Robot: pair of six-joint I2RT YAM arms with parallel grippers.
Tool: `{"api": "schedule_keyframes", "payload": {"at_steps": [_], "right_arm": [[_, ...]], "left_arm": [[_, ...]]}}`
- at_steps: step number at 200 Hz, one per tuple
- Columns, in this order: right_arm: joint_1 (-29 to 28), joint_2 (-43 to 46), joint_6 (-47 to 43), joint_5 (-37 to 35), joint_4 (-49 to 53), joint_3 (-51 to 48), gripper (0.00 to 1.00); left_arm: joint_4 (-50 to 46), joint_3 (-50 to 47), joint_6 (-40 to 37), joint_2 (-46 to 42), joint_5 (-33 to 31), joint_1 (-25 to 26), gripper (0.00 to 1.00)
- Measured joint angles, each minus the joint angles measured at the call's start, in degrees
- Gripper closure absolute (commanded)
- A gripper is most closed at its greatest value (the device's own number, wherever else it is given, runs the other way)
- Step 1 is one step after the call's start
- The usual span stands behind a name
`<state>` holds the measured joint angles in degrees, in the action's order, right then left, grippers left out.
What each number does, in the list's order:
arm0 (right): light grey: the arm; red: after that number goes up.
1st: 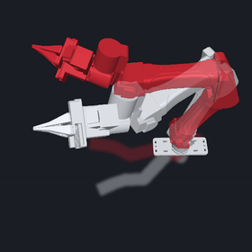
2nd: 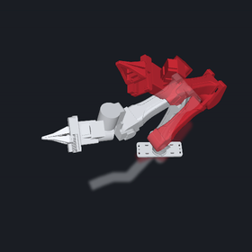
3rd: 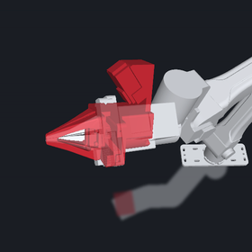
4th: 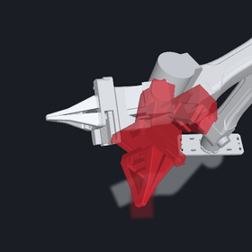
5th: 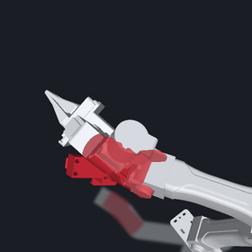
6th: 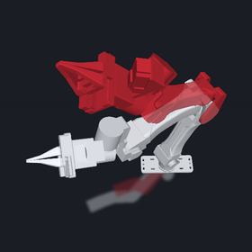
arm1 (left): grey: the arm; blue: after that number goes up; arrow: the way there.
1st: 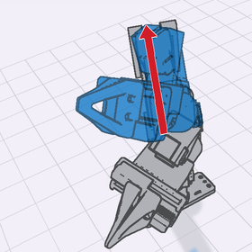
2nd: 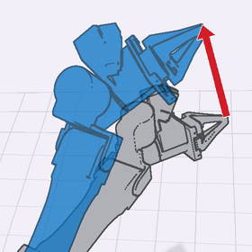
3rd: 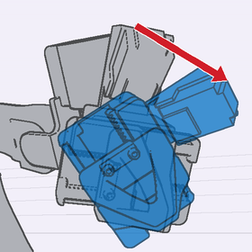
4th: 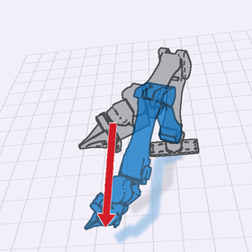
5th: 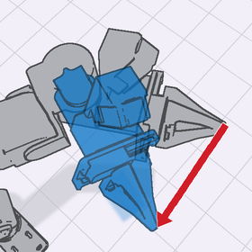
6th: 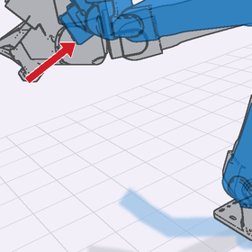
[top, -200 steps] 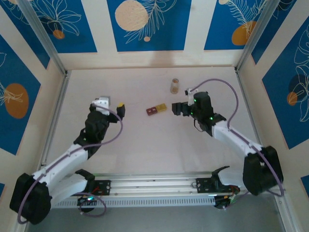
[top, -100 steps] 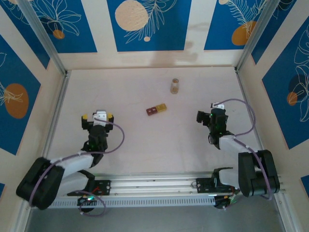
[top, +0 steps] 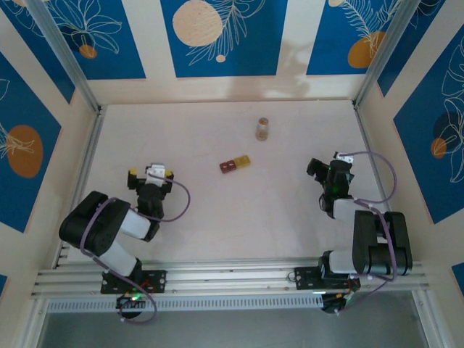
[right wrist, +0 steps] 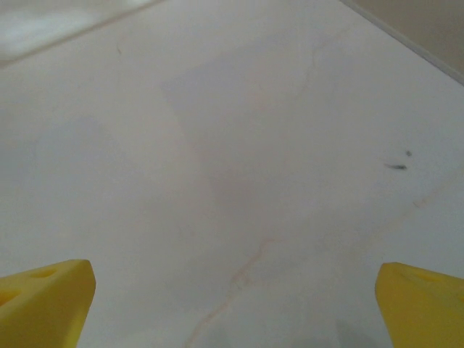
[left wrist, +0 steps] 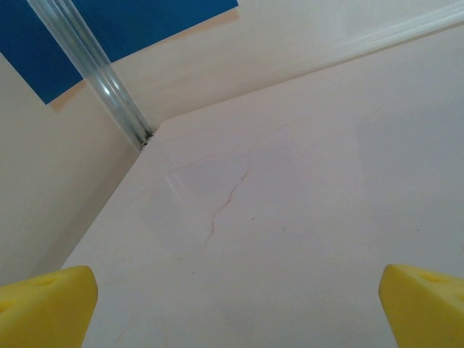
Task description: Sort the pills into containers
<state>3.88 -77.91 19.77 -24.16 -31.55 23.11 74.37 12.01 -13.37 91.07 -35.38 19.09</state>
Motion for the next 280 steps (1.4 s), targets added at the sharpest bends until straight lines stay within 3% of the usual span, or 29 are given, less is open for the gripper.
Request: {"api": "schedule_keyframes", "payload": {"at_steps": [84,103,131,280], "right_arm": [[-11.26,-9.97,-14.53,5.31,-24.68,-8.55,0.01],[-9.99,-9.99,-15.82,8.66,-24.15,-7.82,0.01],[-2.97,-9.99,-14.82,18.14,-18.40,-0.48,0.01],[-3.39,-9.90,-14.78,21.22,-13.99,1.05,0.01]], "left_arm": [[-13.99,6.91,9.66,-1.62,16.74,-12.66,0.00],[-15.58,7.39,10.78,-1.62,18.73,-13.25,0.00],[-17.27,7.39,11.58,-1.62,20.22,-13.27,0.00],[-19.34,7.45,10.25,-1.62,26.03,-13.20,0.00]]}}
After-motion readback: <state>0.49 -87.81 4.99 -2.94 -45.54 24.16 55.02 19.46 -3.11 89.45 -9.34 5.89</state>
